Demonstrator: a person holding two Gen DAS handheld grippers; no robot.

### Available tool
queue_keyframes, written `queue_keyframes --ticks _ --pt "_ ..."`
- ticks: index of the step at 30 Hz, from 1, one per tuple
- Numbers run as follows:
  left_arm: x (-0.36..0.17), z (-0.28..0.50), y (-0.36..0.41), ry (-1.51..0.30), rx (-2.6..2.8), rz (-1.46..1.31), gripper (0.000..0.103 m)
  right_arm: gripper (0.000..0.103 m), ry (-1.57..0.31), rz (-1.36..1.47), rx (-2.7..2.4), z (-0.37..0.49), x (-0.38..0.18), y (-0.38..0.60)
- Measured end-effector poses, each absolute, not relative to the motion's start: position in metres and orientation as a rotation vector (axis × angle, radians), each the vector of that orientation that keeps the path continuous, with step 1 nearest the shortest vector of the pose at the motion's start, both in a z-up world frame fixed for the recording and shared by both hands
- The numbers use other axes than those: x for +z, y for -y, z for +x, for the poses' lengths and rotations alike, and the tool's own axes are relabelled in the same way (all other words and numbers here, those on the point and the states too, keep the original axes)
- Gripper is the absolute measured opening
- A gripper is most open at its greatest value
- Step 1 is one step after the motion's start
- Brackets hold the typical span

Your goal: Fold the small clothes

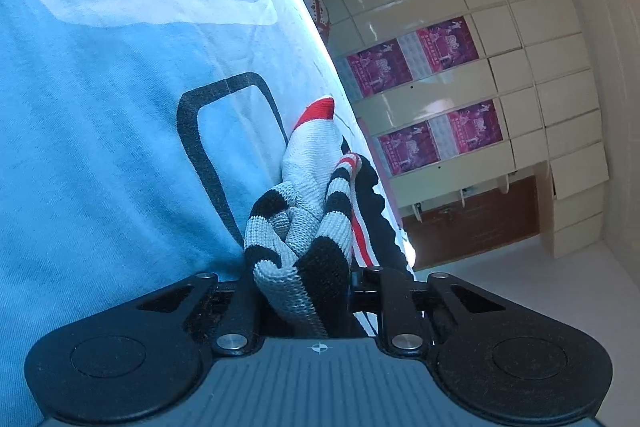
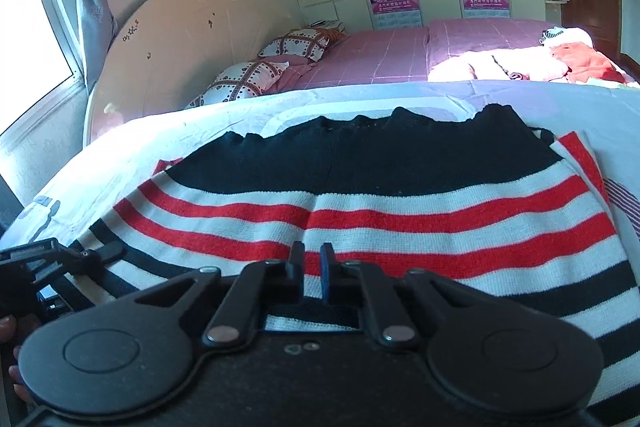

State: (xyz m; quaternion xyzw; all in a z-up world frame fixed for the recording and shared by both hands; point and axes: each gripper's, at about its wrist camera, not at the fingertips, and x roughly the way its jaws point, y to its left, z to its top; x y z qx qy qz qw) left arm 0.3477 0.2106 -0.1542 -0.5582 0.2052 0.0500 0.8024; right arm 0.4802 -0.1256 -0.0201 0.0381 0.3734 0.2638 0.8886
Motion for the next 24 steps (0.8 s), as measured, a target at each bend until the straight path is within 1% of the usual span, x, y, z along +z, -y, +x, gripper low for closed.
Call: queue_keyframes --ticks 5,10,12,24 --pt "-0.156 0.349 -0.21 -0.436 0.093 -1.166 0.02 0.007 -0.833 0.004 0.505 0.486 -0.032 0.109" --pt "-0.153 0.353 -0.211 -0.457 0.097 -1.122 0.017 0.006 -0.835 -0.005 0.479 0.484 -0.034 0.106" --pt "-0.152 0.353 -0.213 -0.457 0.084 -1.12 0.015 0.006 -0.834 -0.017 0.473 0.483 -0.034 0.104" --pt "-0.144 0.357 -0.222 -0.477 0.05 -1.087 0.014 0.002 -0.811 0.011 0.491 0.488 -0.041 0.112"
